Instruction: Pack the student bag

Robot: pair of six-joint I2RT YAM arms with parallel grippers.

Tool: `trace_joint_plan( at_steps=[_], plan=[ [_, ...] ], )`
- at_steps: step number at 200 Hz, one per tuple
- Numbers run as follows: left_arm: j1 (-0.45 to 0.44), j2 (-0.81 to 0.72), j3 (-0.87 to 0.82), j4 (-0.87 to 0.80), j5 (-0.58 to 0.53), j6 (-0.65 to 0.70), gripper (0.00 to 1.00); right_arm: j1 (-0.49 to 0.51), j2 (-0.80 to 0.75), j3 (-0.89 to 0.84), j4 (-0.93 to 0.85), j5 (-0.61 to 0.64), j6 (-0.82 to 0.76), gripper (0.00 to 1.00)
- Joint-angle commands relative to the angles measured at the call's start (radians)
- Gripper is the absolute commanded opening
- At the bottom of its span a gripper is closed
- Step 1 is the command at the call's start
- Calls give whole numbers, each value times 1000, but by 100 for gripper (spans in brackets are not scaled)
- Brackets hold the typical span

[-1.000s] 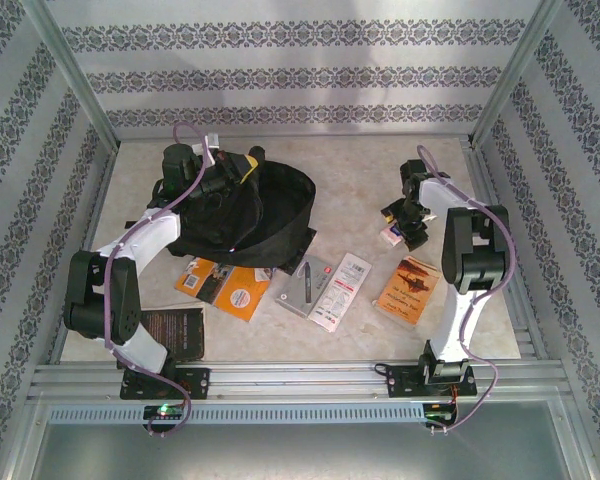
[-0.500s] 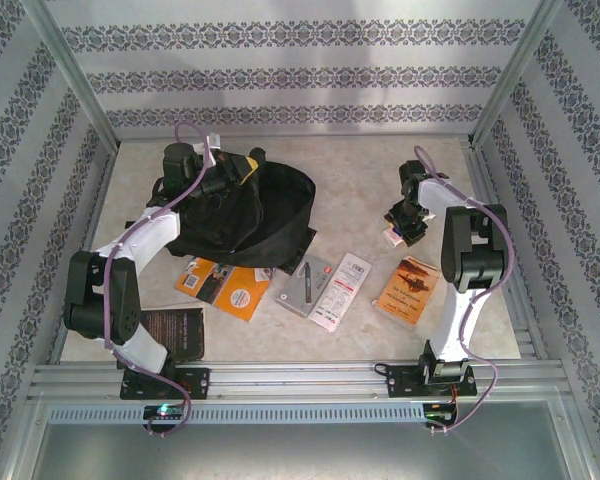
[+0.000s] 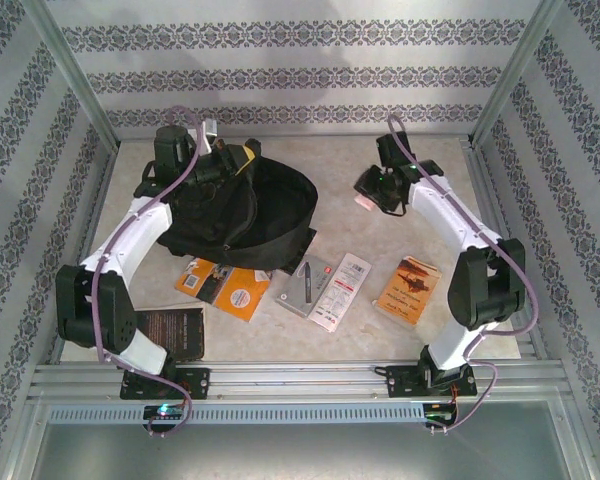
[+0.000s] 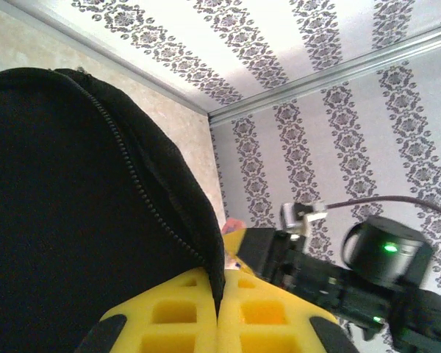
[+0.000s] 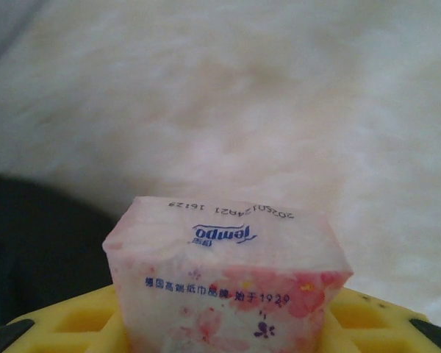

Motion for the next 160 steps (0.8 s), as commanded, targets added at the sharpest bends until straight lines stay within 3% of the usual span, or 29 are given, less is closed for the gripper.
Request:
trace_joint_plan(
  at_steps=[1, 18, 42, 80, 160],
  plan=[
    [0, -51, 102, -110, 9, 103, 0, 90, -21, 86, 53, -107, -122, 46],
    [0, -40, 153, -171, 18, 141, 0, 156, 24, 156, 57, -198, -161, 46],
    [7, -27, 207, -221, 28, 166, 0, 235, 109, 263, 25, -229, -186, 45],
    [14, -4, 269, -224, 20, 143, 0, 296, 261, 381, -20, -304, -119, 45],
    [0, 45, 266, 26, 72, -82, 0, 335, 503, 642, -45, -406, -31, 48]
  ],
)
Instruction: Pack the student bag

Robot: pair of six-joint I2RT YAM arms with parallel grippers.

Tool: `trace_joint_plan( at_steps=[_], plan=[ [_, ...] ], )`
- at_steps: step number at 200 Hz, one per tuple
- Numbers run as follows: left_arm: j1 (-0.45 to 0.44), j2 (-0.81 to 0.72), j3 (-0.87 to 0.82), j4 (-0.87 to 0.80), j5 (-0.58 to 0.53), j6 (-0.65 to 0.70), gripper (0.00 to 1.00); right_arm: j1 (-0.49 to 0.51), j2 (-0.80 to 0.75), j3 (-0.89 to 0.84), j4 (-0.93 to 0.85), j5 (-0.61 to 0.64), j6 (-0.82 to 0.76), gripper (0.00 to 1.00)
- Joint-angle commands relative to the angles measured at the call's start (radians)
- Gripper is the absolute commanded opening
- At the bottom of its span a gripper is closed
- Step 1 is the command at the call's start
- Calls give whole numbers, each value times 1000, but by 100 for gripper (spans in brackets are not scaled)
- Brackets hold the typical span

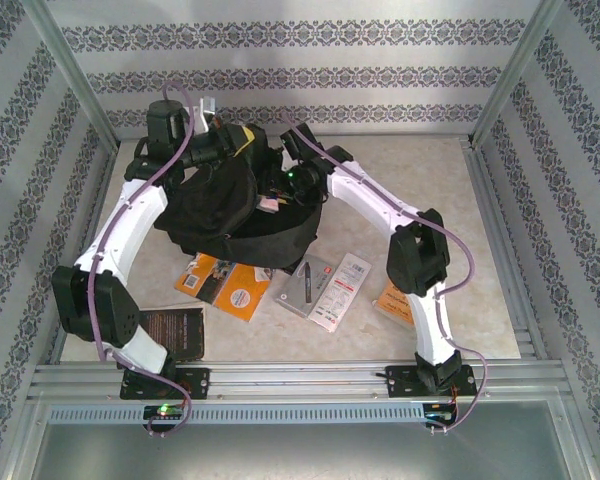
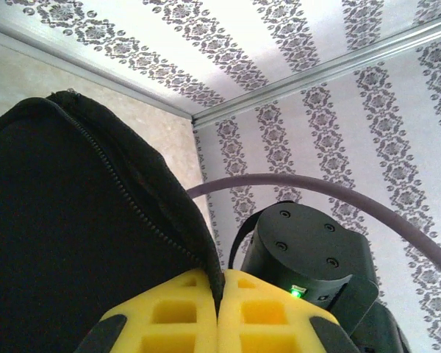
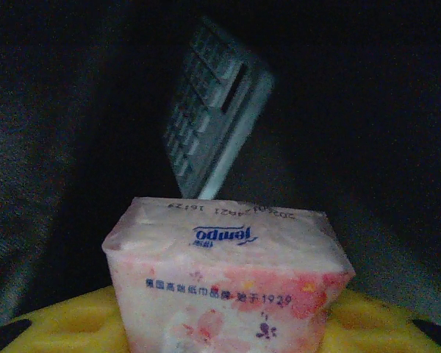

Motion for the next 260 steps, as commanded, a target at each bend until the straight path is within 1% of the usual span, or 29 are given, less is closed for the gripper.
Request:
trace_joint_plan(
  at_steps=[1, 22, 33, 39, 60, 68, 79, 112, 122, 152, 182, 204, 224, 235, 249, 260],
  plan=[
    [-2, -5, 37, 195, 48, -79, 0, 18, 47, 95, 3, -68, 52, 49],
    [-5, 4, 31, 259, 57, -132, 0, 24, 88, 134, 69, -105, 110, 51],
    [-6, 8, 32, 281, 59, -147, 0, 25, 108, 140, 134, -140, 150, 54],
    [-4, 9, 37, 280, 60, -144, 0, 26, 119, 142, 171, -160, 175, 58],
    [-2, 10, 54, 245, 55, -110, 0, 29, 151, 155, 262, -215, 220, 75],
    [-1, 11, 56, 238, 55, -104, 0, 30, 152, 154, 277, -223, 219, 79],
    [2, 13, 53, 241, 55, -106, 0, 30, 143, 133, 312, -234, 219, 81],
    [22, 9, 35, 247, 61, -108, 0, 15, 73, 13, 417, -227, 221, 82],
    [28, 7, 26, 249, 58, -105, 0, 8, 51, -9, 421, -221, 196, 81],
    [53, -5, -32, 253, 43, -78, 0, 1, -48, -80, 346, -137, 47, 80],
    [84, -14, -149, 338, 26, -115, 0, -26, -147, -191, 289, -90, -13, 78],
    [99, -7, -165, 343, 12, -106, 0, -45, -239, -273, 257, -60, -82, 78],
    [102, -2, -162, 335, 0, -89, 0, -52, -331, -314, 164, 59, -174, 78],
    [102, 1, -165, 333, -4, -80, 0, -55, -388, -347, 130, 146, -209, 77],
    [102, 0, -183, 345, -8, -79, 0, -59, -462, -412, 128, 205, -266, 70],
    [101, -3, -210, 373, -14, -90, 0, -55, -501, -439, 95, 241, -314, 68]
  ],
)
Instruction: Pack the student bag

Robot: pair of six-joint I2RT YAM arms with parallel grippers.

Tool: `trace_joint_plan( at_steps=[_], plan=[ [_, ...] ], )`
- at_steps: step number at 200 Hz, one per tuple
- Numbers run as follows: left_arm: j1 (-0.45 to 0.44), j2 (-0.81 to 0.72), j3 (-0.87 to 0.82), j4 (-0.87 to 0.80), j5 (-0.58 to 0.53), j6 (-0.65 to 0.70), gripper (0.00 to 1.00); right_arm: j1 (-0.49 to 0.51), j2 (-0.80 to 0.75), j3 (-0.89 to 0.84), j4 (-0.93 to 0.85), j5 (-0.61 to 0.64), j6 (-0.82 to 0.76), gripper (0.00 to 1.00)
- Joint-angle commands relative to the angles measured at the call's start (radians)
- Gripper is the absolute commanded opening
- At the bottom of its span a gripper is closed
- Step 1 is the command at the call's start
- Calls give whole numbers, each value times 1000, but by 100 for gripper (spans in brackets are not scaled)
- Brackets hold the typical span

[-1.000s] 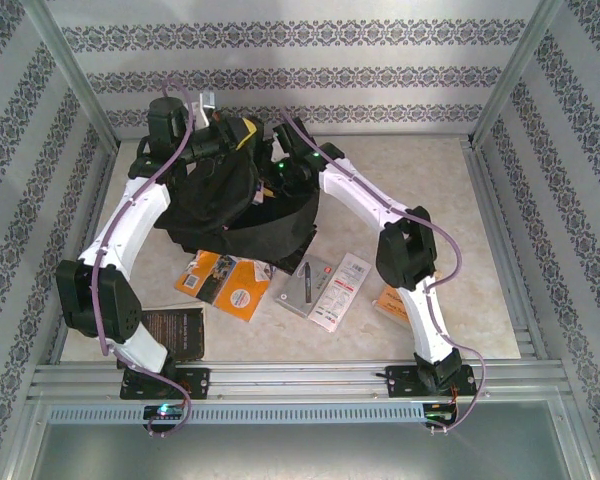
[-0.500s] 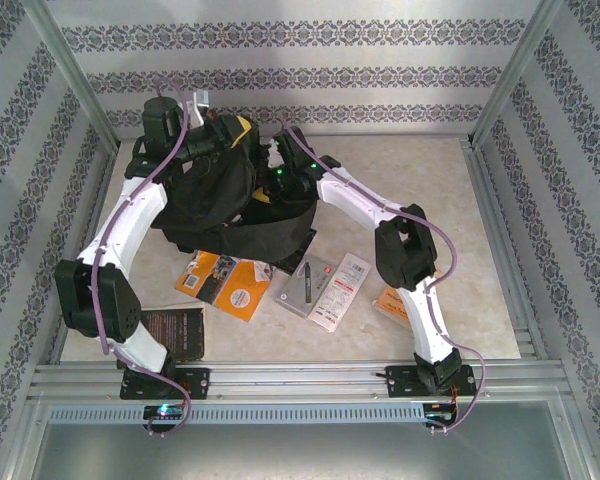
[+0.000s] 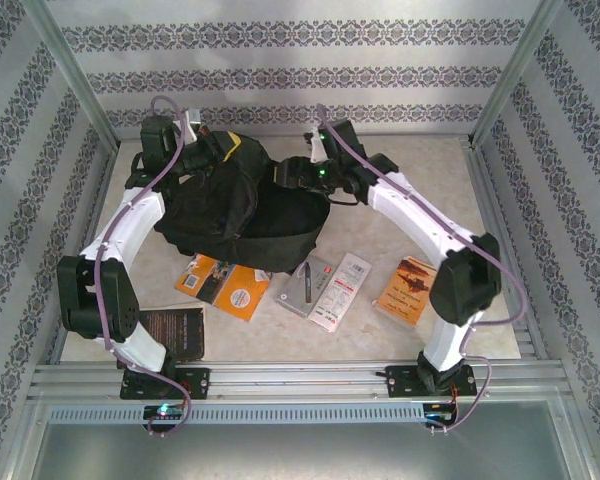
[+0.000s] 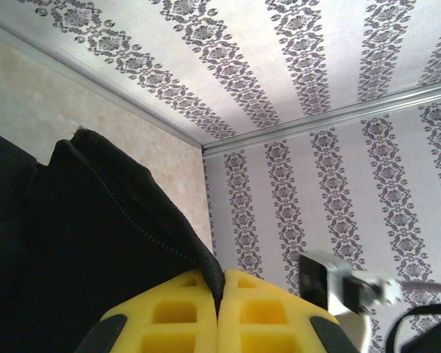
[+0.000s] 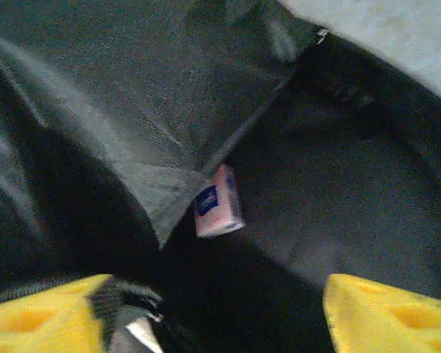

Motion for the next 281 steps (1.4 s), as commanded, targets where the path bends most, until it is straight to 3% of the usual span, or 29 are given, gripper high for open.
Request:
trace_joint_plan(
  at_steps=[1, 22, 47, 72, 110, 139, 180, 202, 251, 281],
  plan=[
    [13, -22, -28, 120, -19, 12, 0, 5, -107, -64, -95, 156, -157, 68],
    [-4, -35, -69, 121, -27, 29, 0, 9, -152, -86, -210, 215, -213, 67],
    [-29, -54, -85, 48, -70, 112, 0, -11, -203, -133, -341, 266, -137, 68],
    [-49, -67, -119, 19, -128, 170, 0, -60, -286, -312, -303, 163, -37, 75],
    [-64, -77, -193, 53, -165, 187, 0, -65, -251, -477, -306, 64, 48, 76],
    [-67, -95, -232, 82, -189, 185, 0, -50, -225, -567, -228, 30, 147, 81],
    [-62, -127, -232, 58, -205, 201, 0, -33, -145, -656, 33, -173, 263, 83],
    [-62, -116, -243, 85, -185, 175, 0, -19, -88, -670, 104, -221, 305, 83],
    [-20, -124, -266, 137, -198, 124, 0, 82, -14, -501, -192, 16, 355, 86],
    [60, -98, -315, 259, -180, 7, 0, 140, 11, -439, -317, 126, 498, 96]
  ],
)
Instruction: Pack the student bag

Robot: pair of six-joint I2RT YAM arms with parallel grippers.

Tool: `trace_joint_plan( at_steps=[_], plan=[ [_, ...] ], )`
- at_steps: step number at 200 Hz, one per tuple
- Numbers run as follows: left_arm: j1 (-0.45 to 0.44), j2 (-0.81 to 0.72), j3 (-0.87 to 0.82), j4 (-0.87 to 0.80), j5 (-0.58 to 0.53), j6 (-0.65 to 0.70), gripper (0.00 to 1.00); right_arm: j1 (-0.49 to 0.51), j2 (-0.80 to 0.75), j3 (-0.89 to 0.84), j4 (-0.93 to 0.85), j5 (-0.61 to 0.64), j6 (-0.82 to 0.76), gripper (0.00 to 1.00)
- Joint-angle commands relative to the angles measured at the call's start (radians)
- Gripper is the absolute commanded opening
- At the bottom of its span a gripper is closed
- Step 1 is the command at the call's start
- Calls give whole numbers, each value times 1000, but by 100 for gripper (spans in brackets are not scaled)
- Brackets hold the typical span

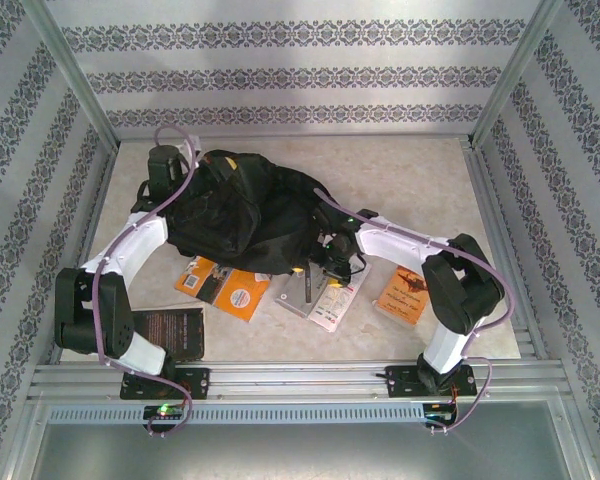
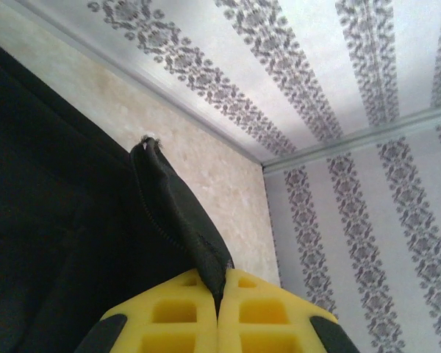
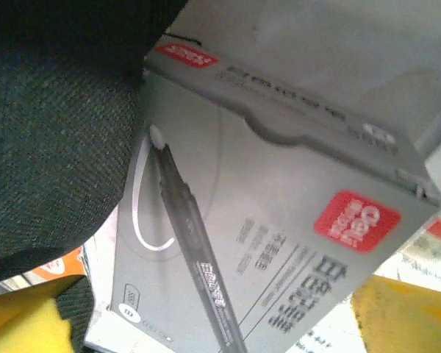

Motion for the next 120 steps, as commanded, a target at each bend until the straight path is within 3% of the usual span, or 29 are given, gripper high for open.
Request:
trace_joint_plan(
  at_steps=[1, 55, 120],
  plan=[
    [72, 5, -43, 154, 6, -108, 0, 35, 25, 52, -165, 131, 139, 96],
    [135, 31, -66, 229, 25, -176, 0, 128, 26, 133, -202, 305, 404, 98],
    [174, 54, -69, 266, 49, -206, 0, 169, 128, 132, -86, 307, 472, 98]
  ],
)
